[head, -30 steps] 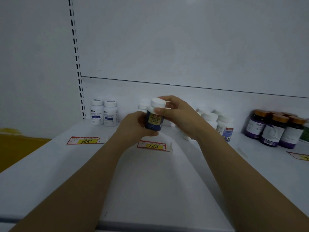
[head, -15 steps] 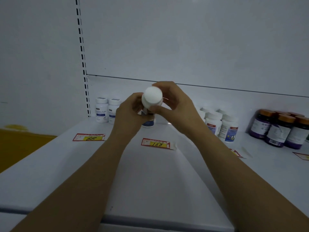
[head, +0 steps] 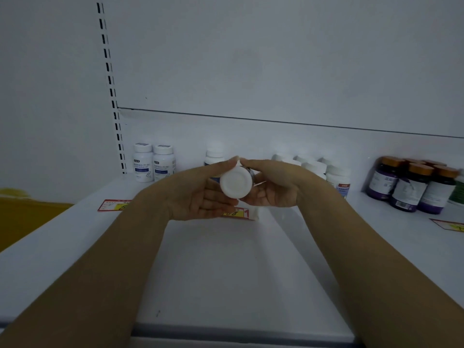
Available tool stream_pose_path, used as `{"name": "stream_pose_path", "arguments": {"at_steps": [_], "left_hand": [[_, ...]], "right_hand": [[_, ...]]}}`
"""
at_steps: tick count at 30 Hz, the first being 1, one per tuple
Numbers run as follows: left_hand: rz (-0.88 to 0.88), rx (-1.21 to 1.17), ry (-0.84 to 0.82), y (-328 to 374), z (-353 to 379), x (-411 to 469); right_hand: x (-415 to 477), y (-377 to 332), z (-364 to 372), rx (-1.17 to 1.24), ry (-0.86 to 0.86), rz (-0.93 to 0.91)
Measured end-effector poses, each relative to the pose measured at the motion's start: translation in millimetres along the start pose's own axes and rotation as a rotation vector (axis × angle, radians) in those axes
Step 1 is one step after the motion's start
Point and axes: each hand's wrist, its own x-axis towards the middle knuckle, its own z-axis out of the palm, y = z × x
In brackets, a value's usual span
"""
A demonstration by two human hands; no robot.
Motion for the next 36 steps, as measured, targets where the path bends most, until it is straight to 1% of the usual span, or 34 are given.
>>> {"name": "stream_pose_path", "arguments": {"at_steps": [3,6,9,11,12,15,17,20,24,27,29,31,33,36], "left_hand": [[0.055,-0.011,0.018,-0.6,0.7,1.1],[0.163,0.012,0.066,-2.6,0.5,4.3],[0.336,0.217,0.212,-4.4,1.1,7.8],[0.456,0.309,0.312,-5.6,2.5,9.0],[0.495,0.334,0.332,-6.7,2.7,10.0],[0.543,0.415,0.365,-12.9,1.4,15.2],[0.533,0.476,0.387,-15.9,-1.3,18.6],[0.502,0.585,0.387,-21.3,-5.4,23.4],[0.342,0.825,0.37,-30.2,-3.9,32.2],[0.3,0.869,0.338,-38.2,-4.6,37.8],[0.231,0.944,0.335,-42.5,-7.3,40.7],[0.139,1.086,0.331,-45.4,-8.0,42.4],[0.109,1.18,0.318,-47.1,-6.4,41.4],[0.074,1.216,0.294,-47.7,-5.3,42.3]], "right_hand": [[1.9,-0.4,1.5,-0.007,0.024,-0.088],[2.3,-3.1,2.5,0.017,0.047,-0.289],[1.3,-6.9,-1.1,0.017,-0.007,-0.488],[-1.0,-8.1,-3.5,-0.048,-0.029,-0.532],[-1.6,-8.3,-4.8,-0.099,-0.018,-0.535],[-4.2,-8.9,-8.0,-0.245,0.096,-0.57],[-4.7,-8.3,-9.5,-0.377,0.178,-0.583],[-1.3,-9.8,-6.4,-0.508,0.223,-0.541],[13.2,-22.4,2.3,-0.757,0.396,-0.522],[30.7,-34.4,10.7,-0.901,0.475,-0.541],[44.6,-36.4,15.9,-0.945,0.488,-0.527],[58.4,-32.2,17.6,-0.954,0.493,-0.518],[67.5,-25.5,17.4,-0.919,0.491,-0.518],[75.2,-18.1,15.8,-0.889,0.496,-0.54]]}}
